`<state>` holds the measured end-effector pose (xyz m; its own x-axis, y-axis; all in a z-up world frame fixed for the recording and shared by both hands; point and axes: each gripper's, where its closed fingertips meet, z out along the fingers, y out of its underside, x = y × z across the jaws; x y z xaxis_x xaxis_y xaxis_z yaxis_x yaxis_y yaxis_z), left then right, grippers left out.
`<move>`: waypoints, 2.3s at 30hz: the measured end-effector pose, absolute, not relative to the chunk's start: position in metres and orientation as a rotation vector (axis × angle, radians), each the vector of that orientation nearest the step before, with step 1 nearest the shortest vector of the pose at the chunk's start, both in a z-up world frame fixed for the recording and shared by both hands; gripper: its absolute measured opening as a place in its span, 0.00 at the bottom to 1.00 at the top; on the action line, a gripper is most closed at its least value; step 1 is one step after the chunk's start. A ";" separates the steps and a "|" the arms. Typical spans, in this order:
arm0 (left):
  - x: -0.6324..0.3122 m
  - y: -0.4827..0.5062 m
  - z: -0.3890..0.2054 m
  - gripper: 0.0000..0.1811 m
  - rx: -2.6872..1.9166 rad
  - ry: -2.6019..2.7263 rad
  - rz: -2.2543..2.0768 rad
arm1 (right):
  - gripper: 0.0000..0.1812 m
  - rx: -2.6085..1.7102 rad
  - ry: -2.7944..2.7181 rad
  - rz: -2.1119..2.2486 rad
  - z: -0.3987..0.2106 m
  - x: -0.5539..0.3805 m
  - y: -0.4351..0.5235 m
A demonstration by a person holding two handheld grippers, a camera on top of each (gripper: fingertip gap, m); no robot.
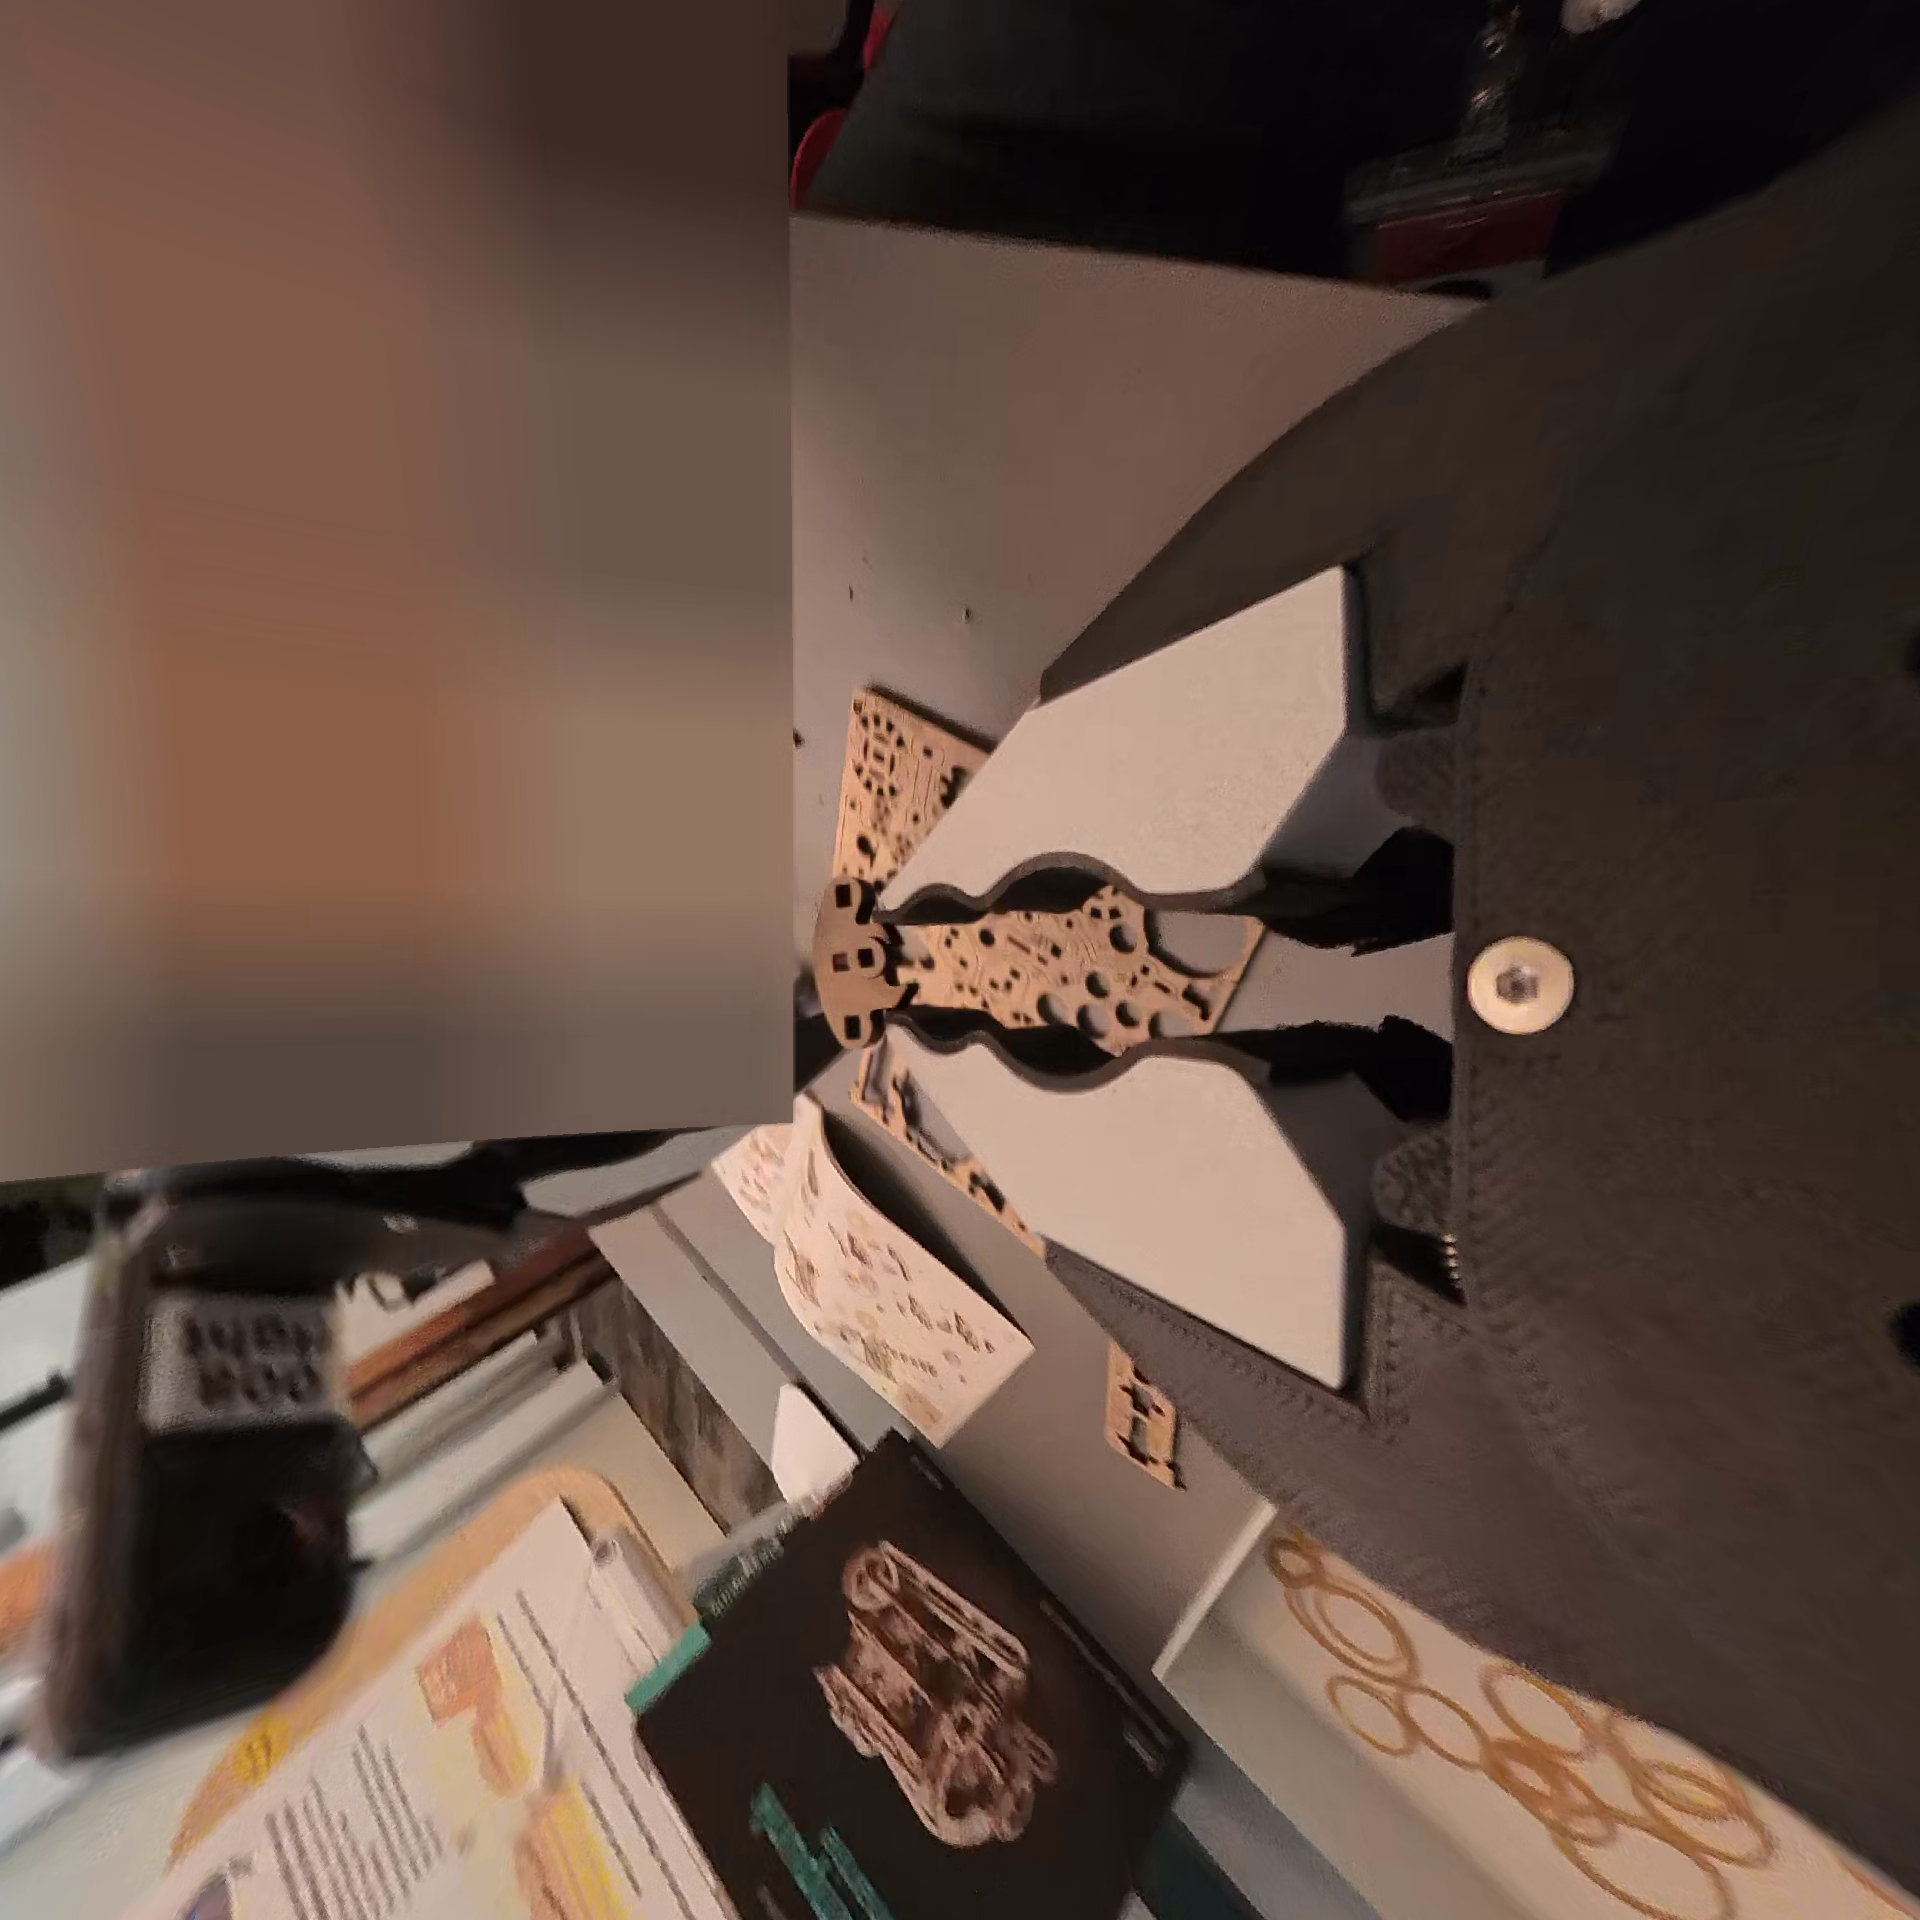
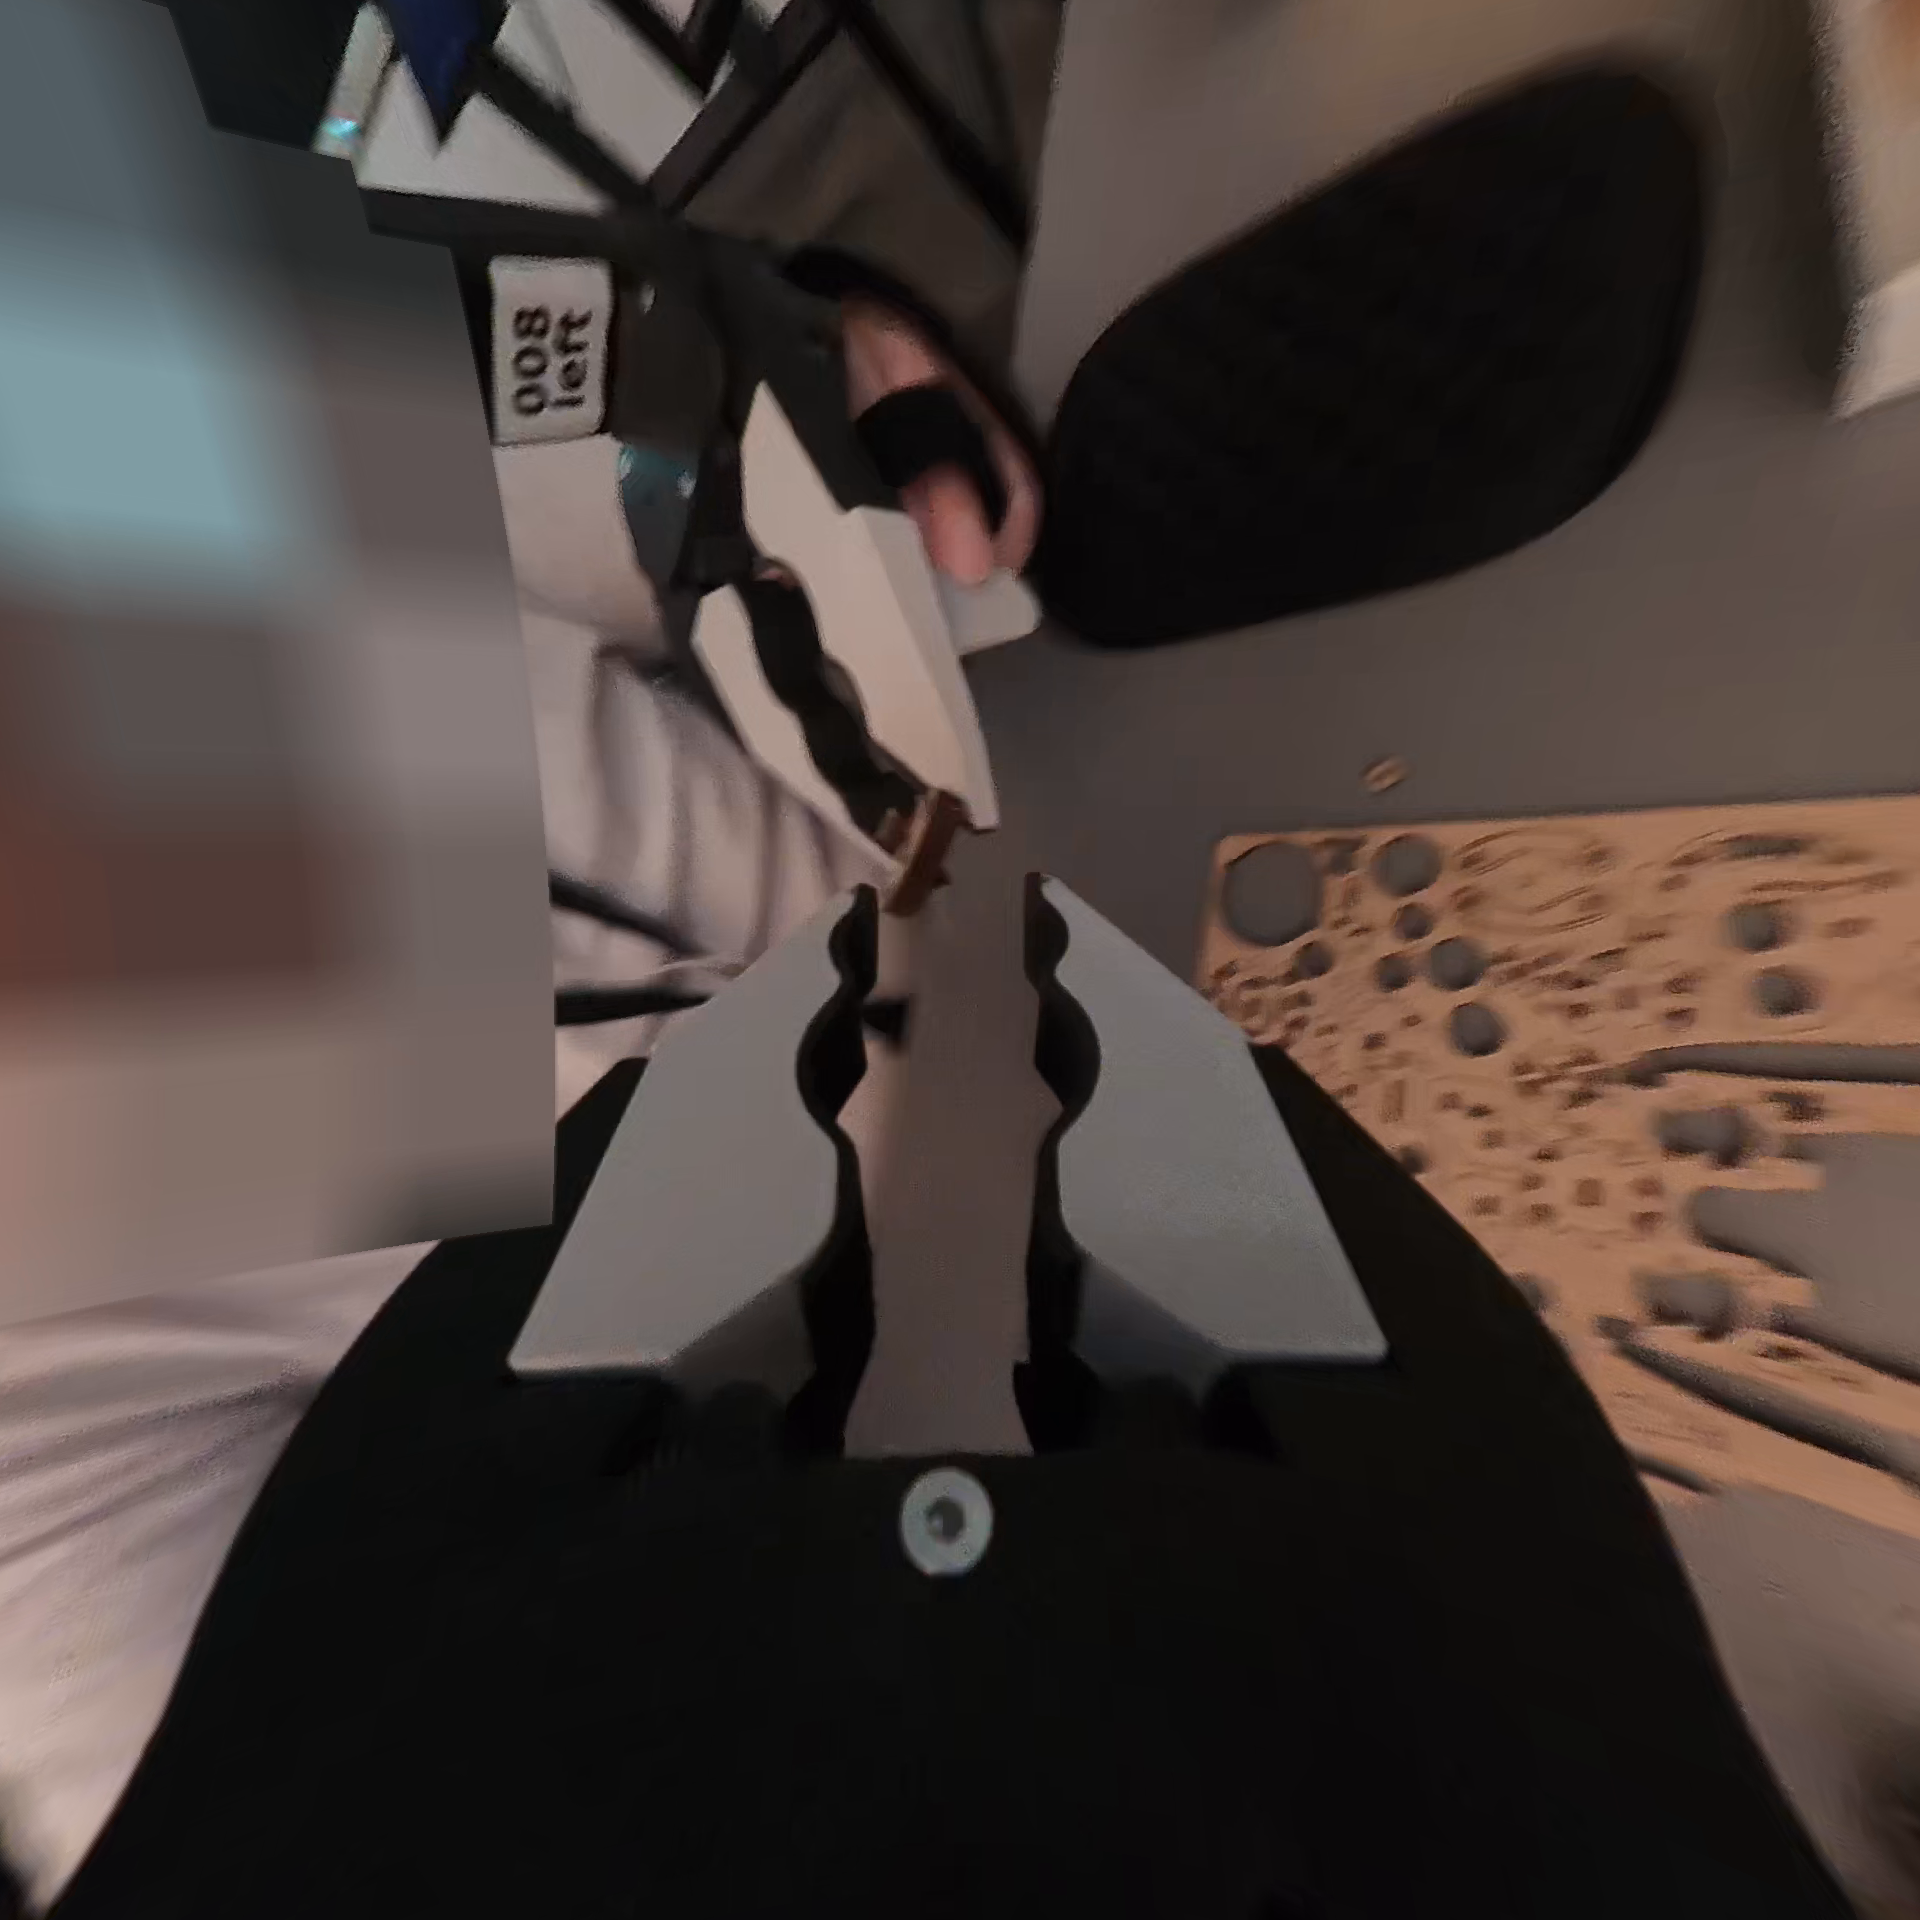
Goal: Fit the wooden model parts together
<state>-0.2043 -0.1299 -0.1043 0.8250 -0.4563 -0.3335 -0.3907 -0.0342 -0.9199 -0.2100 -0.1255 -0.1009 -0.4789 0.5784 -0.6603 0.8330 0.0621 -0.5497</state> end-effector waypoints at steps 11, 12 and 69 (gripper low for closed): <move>-0.243 -0.120 -0.088 0.07 -1.612 0.464 0.306 | 0.15 1.760 1.862 -2.260 -0.083 -0.241 -0.114; -0.242 -0.119 -0.088 0.07 -1.611 0.473 0.326 | 0.14 1.748 1.859 -2.248 -0.086 -0.240 -0.119; -0.228 -0.119 -0.099 0.19 -1.746 0.206 -0.688 | 0.02 1.593 1.615 -2.053 -0.107 -0.219 -0.119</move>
<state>-0.2281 -0.1189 -0.0989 0.8103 -0.4784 0.3385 0.2140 -0.2961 -0.9309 -0.2187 -0.1191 -0.1073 -0.4553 0.4940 -0.7407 0.6035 -0.4405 -0.6647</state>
